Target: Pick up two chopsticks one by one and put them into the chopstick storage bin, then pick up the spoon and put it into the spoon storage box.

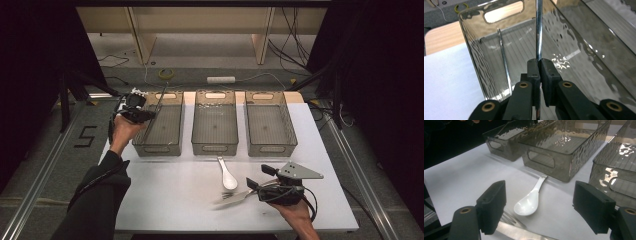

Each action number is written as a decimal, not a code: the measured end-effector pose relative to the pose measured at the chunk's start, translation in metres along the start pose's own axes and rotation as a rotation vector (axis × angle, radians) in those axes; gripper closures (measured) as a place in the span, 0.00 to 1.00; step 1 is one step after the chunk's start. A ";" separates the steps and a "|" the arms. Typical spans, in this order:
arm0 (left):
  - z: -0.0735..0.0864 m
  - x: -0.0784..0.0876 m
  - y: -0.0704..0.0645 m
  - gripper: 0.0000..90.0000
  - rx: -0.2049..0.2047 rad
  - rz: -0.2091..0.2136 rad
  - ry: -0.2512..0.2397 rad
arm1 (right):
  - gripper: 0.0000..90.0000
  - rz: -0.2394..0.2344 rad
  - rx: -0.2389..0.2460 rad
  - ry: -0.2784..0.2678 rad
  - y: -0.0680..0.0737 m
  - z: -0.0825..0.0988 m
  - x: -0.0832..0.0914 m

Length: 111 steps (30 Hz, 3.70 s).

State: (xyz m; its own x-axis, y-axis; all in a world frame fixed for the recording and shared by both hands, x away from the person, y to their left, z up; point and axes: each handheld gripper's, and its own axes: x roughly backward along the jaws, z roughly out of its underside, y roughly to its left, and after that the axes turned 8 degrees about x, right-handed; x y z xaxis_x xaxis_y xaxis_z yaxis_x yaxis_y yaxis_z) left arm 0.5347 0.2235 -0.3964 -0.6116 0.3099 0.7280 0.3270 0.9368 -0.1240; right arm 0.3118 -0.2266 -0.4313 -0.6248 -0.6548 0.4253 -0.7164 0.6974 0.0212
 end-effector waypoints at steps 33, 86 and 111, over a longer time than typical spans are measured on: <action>0.016 -0.005 0.005 0.53 0.097 -0.004 0.022 | 0.31 -0.003 -0.001 -0.001 0.000 0.000 0.000; 0.121 0.081 -0.072 0.19 -0.017 0.370 -0.244 | 0.30 -0.075 0.041 0.314 -0.004 -0.038 -0.078; 0.143 0.092 -0.075 0.18 -0.097 0.341 -0.268 | 0.31 -0.071 0.050 0.435 -0.008 -0.043 -0.110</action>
State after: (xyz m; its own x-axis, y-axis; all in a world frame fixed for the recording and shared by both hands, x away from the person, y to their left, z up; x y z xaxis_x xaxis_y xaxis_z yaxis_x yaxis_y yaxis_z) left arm 0.3505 0.2048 -0.4162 -0.6183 0.6413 0.4544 0.6007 0.7584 -0.2530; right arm 0.3997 -0.1480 -0.4394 -0.3923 -0.5090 0.7662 -0.7734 0.6334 0.0248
